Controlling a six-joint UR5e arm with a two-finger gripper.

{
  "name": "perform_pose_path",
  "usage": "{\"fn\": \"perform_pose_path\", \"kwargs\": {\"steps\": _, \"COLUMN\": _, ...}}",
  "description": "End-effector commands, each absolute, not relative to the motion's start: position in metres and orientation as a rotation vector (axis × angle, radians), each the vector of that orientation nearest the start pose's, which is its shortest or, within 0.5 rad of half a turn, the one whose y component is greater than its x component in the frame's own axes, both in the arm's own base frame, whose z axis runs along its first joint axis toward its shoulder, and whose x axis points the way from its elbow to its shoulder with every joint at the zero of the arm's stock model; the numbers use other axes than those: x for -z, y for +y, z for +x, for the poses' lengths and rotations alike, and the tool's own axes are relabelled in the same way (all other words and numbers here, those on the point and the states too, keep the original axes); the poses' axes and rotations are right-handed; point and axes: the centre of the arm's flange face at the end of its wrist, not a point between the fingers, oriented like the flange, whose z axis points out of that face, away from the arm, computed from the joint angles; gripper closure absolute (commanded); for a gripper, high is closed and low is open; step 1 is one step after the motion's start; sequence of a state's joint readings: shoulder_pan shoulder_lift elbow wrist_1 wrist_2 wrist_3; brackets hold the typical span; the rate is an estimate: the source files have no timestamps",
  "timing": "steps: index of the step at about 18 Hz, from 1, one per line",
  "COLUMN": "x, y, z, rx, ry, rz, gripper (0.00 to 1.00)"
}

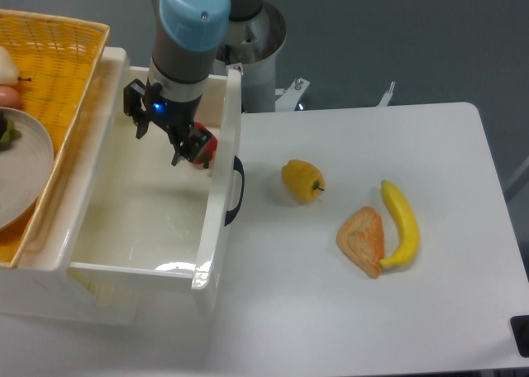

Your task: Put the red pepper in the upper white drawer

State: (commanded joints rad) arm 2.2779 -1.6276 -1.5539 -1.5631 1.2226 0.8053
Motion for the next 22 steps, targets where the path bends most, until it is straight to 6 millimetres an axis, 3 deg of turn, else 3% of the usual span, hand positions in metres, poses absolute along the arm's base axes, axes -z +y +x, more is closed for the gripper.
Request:
{"fn": "perform_pose_path", "kwargs": {"steps": 7, "x": -0.499, "y": 0.466, "z": -0.248, "rx": 0.362, "ry": 0.068, "rz": -2.816, "gripper": 0.24}}
{"fn": "perform_pose_path", "kwargs": {"steps": 20, "x": -0.483, "y": 0.406, "z": -0.33, "rx": 0.151, "ry": 0.394, "rz": -2.94, "gripper": 0.24}}
{"fn": "perform_pose_path", "kwargs": {"steps": 21, "x": -0.481, "y": 0.403, "z": -0.332, "rx": 0.13, "ry": 0.429, "rz": -2.97, "gripper": 0.23}}
{"fn": "perform_pose_path", "kwargs": {"steps": 22, "x": -0.48, "y": 0.402, "z": -0.334, "rx": 0.11, "ry": 0.435, "rz": -2.993, "gripper": 0.16}}
